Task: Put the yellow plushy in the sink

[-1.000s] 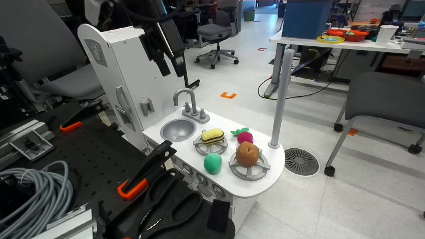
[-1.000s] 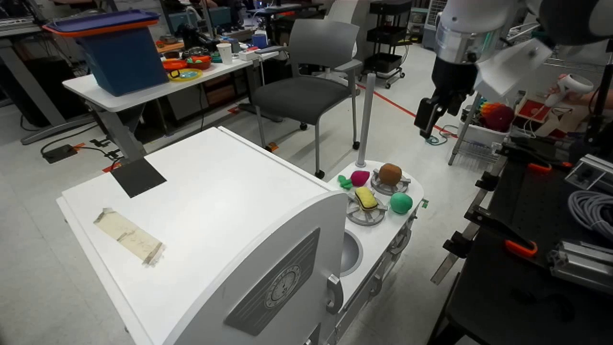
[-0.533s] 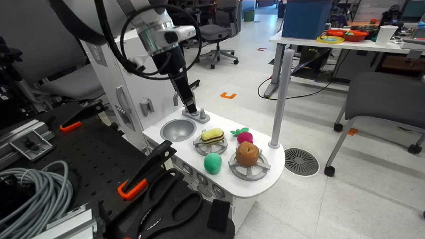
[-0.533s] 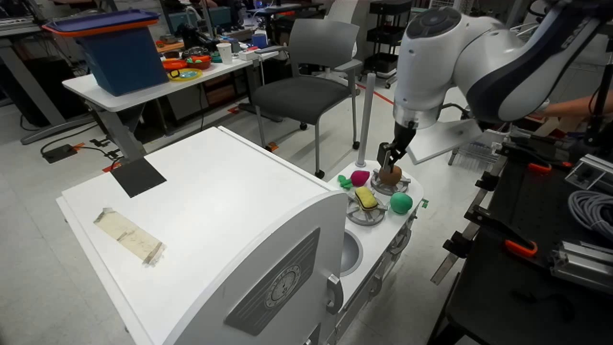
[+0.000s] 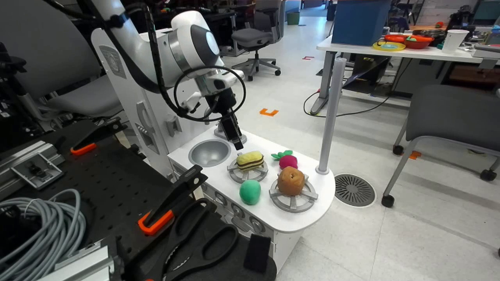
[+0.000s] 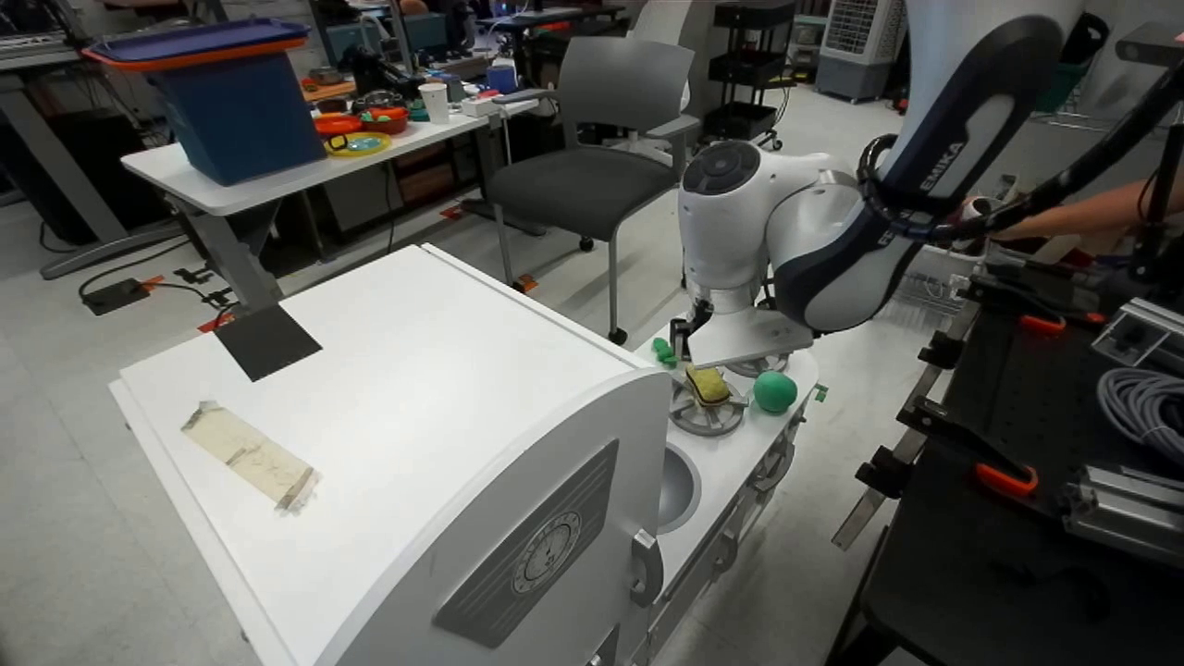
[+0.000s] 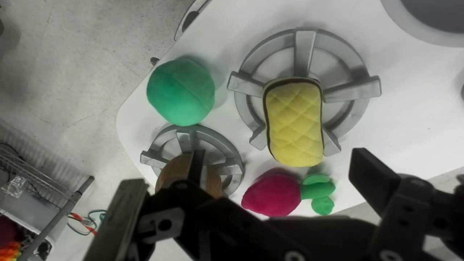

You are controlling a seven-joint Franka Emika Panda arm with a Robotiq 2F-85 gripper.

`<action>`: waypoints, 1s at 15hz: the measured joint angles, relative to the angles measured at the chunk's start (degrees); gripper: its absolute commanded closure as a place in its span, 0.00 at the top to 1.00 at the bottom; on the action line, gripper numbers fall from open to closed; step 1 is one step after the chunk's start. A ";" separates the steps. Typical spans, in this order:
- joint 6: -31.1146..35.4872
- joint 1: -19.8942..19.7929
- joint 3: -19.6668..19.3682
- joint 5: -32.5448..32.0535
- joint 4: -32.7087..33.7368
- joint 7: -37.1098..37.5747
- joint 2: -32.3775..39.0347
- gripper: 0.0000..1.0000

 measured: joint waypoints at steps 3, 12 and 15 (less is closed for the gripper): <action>-1.07 1.57 -2.60 4.65 6.69 -0.20 6.19 1.00; -5.86 4.49 -5.40 9.49 20.67 -0.23 20.36 0.58; -6.36 5.71 -6.12 9.48 22.84 -0.55 21.57 0.35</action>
